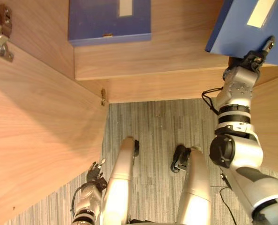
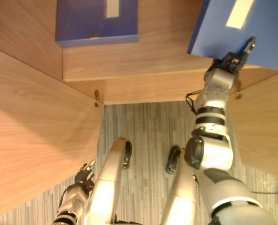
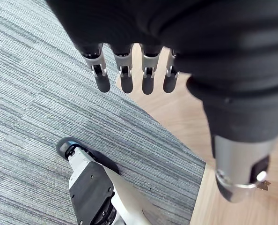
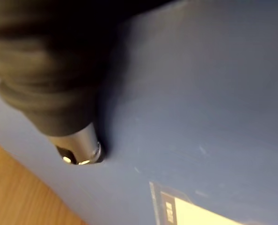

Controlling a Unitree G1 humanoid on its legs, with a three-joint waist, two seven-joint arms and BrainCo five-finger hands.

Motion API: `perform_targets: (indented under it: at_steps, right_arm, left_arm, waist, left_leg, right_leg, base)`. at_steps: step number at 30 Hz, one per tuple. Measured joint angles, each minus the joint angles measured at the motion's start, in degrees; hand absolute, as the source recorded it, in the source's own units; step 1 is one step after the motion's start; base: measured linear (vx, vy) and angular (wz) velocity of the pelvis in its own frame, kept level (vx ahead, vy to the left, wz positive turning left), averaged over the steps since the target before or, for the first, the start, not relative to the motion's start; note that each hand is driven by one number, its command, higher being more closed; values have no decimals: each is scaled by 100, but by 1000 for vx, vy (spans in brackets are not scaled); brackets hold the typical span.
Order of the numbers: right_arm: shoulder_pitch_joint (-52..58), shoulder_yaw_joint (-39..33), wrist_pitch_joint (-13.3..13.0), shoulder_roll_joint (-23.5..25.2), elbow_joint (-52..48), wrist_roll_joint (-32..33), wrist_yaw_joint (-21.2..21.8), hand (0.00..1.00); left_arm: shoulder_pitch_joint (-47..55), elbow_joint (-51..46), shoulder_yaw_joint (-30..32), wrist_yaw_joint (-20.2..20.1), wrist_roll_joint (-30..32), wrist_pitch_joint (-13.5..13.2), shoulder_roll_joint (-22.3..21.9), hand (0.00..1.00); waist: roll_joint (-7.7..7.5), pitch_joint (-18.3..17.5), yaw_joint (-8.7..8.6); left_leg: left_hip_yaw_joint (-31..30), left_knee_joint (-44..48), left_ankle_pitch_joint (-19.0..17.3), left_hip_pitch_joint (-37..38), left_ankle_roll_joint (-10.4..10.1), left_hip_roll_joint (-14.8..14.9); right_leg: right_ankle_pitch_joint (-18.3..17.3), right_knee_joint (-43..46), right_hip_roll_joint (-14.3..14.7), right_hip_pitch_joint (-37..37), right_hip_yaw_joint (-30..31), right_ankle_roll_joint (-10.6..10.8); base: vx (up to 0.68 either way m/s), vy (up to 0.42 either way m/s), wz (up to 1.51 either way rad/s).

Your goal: Walk over to the cabinet, pick up the folder, carry it to the office cabinet, place the folder inside the office cabinet, then close the office cabinet door

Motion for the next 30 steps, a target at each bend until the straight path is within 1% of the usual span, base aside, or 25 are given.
perform_targets:
  at_steps: [3, 5, 7, 14, 18, 20, 21, 22, 24, 26, 27, 30]
  right_arm:
    - [-195, 25, -2, -234, 118, -45, -119, 100]
    - [-307, -13, 42, -613, 205, -10, -245, 100]
    - [-338, -4, 95, -778, 220, -15, -275, 100]
    - [-742, 70, 294, -1113, 530, -129, -374, 100]
    - [-909, 119, 419, -1273, 731, -165, -379, 100]
    - [-1036, 126, 521, -1331, 856, -358, -410, 100]
    - [-1121, 124, 651, -1376, 919, -700, -440, 100]
    - [-1131, 129, 678, -1383, 923, -754, -442, 100]
    - [-1197, 416, 834, -1466, 955, -1071, -436, 100]
    - [-1267, 641, 896, -1477, 981, -1145, -410, 100]
    - [-1292, 728, 897, -1477, 999, -1137, -394, 0]
    - [-1388, 1059, 903, -1429, 1078, -1121, -341, 0]
  left_arm:
    - [-49, -199, -41, 103, 241, 14, -38, 0]
    - [-50, -338, -87, 127, 296, 20, -55, 0]
    - [-49, -346, -94, 140, 330, 28, -53, 0]
    - [12, -440, -128, 170, 366, 112, -54, 0]
    - [84, -468, -83, 168, 420, 141, -71, 0]
    - [134, -515, -73, 168, 457, 133, -76, 0]
    - [161, -514, -55, 168, 456, 131, -77, 0]
    - [172, -516, -52, 168, 456, 130, -78, 0]
    - [239, -513, -7, 168, 456, 128, -93, 0]
    - [248, -513, 67, 167, 459, 128, -126, 0]
    - [248, -514, 83, 166, 463, 128, -130, 0]
    - [248, -518, 126, 167, 465, 123, -142, 0]
  waist:
    - [36, 31, 32]
    - [52, 51, 43]
    - [52, 53, 42]
    - [47, 57, 88]
    - [49, 95, 87]
    - [52, 129, 80]
    - [51, 146, 77]
    - [51, 147, 77]
    - [50, 153, 67]
    - [48, 154, 70]
    - [46, 157, 71]
    - [35, 171, 96]
  left_leg:
    - [-86, 79, 24, -229, -47, -33]
    - [-154, 99, 66, -383, -98, -85]
    - [-196, 110, 97, -471, -122, -124]
    - [-263, 152, 162, -684, -232, -125]
    - [-308, 193, 169, -731, -246, -119]
    - [-320, 187, 174, -741, -255, -116]
    - [-323, 173, 181, -757, -263, -113]
    - [-324, 170, 181, -762, -263, -111]
    - [-317, 115, 199, -768, -286, -89]
    - [-313, 48, 224, -764, -315, -41]
    - [-314, 24, 231, -758, -326, -26]
    - [-309, -110, 255, -664, -367, 47]
  right_leg:
    - [-53, 136, -39, -205, -48, -40]
    - [-99, 209, -98, -309, -121, -47]
    - [-135, 275, -130, -398, -144, -44]
    - [-173, 438, -133, -648, -183, -107]
    - [-184, 484, -128, -673, -224, -125]
    - [-184, 476, -128, -673, -239, -125]
    - [-184, 461, -125, -686, -245, -126]
    - [-184, 457, -124, -691, -248, -126]
    - [-172, 404, -109, -704, -256, -144]
    - [-131, 336, -77, -697, -289, -211]
    - [-128, 319, -71, -691, -301, -216]
    - [-116, 221, -22, -629, -334, -237]
  base:
    - [3, -18, 13]
    - [-19, -13, 19]
    - [-15, -21, 16]
    - [-8, -16, 4]
    - [0, 0, 0]
    - [0, 0, 0]
    - [0, 0, 0]
    - [0, 0, 0]
    - [34, 9, -2]
    - [50, 12, -4]
    - [61, 10, -3]
    - [43, 5, -4]
